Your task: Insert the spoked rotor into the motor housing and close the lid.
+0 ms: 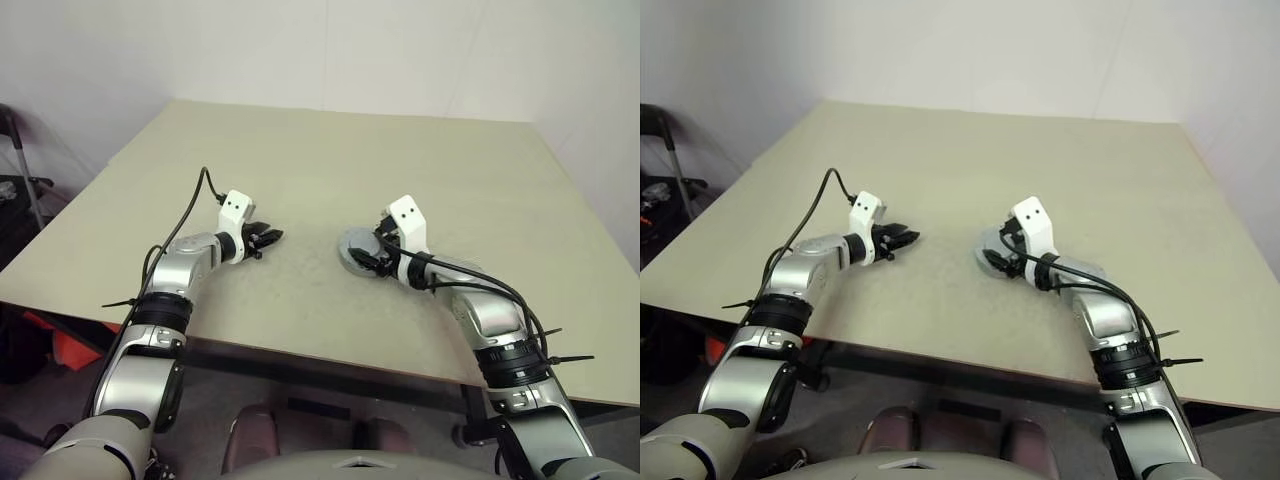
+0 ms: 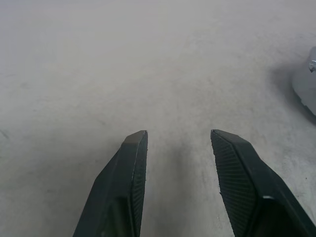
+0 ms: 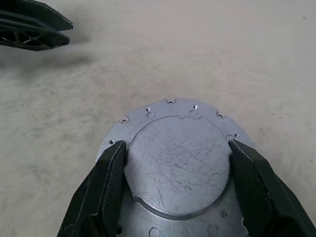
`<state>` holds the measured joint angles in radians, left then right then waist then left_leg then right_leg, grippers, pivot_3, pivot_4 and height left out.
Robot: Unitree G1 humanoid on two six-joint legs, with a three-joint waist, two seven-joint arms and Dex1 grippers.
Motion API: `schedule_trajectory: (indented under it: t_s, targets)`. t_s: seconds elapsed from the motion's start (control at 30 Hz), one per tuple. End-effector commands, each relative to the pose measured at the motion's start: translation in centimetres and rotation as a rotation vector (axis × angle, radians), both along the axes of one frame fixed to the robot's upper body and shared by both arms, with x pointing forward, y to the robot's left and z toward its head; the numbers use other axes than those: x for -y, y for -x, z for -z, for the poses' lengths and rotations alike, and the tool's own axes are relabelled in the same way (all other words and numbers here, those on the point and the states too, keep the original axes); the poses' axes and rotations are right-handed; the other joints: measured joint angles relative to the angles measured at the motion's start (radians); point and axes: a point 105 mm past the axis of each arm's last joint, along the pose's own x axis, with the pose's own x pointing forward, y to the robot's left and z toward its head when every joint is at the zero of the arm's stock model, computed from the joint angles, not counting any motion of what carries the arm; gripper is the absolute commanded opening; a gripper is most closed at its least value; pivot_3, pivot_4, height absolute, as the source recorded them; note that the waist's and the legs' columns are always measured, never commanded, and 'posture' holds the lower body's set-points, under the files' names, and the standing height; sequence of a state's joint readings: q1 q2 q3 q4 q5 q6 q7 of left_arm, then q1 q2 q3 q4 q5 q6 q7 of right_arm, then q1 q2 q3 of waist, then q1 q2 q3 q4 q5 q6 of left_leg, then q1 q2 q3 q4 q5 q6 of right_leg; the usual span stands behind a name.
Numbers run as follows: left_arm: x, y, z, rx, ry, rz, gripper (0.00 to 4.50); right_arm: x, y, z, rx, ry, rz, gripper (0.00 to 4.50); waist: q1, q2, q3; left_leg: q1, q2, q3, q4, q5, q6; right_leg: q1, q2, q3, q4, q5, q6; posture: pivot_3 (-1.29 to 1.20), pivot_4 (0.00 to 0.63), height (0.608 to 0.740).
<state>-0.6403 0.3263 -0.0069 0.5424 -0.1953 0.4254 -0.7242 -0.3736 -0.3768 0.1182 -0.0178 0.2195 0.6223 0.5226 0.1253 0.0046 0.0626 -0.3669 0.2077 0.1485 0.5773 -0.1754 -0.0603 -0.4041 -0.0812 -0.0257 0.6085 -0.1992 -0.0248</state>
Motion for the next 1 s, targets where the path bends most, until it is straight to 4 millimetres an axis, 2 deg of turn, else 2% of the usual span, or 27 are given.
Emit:
schedule_trajectory:
  t_s: [0.03, 0.27, 0.67, 1.0]
  targets:
    - [0.3, -0.3, -1.4, 0.050, 0.004, 0.010, 2.17, 0.7, -0.4, -1.7, 0.063, -0.006, 0.023, 3.16, -0.001, 0.000, 0.000, 0.000, 0.000, 0.000, 0.000, 0.000, 0.000, 0.000, 0.000, 0.000, 0.000, 0.000, 0.000, 0.00, 0.000, 0.740]
    - [0.4, -0.3, -1.3, 0.050, 0.004, 0.013, 2.17, 1.0, -0.5, -1.4, 0.056, -0.008, 0.041, 3.16, -0.001, 0.000, 0.000, 0.000, 0.000, 0.000, 0.000, 0.000, 0.000, 0.000, 0.000, 0.000, 0.000, 0.000, 0.000, 0.00, 0.000, 0.740]
    - [0.3, -0.3, -1.4, 0.053, 0.004, 0.008, 2.17, 2.1, -0.2, 2.0, -0.042, 0.089, 0.060, 3.16, 0.000, 0.000, 0.000, 0.003, 0.000, 0.000, 0.000, 0.000, 0.000, 0.003, 0.000, 0.000, 0.000, 0.000, 0.000, 0.00, 0.000, 0.740]
    - [0.4, -0.2, -1.4, 0.051, 0.005, 0.014, 2.17, 3.0, 0.5, 2.7, -0.079, 0.129, 0.068, 3.16, 0.008, -0.002, -0.001, 0.002, -0.002, 0.000, 0.000, -0.001, 0.001, 0.005, -0.004, 0.000, -0.001, -0.001, 0.001, 0.00, 0.000, 0.740]
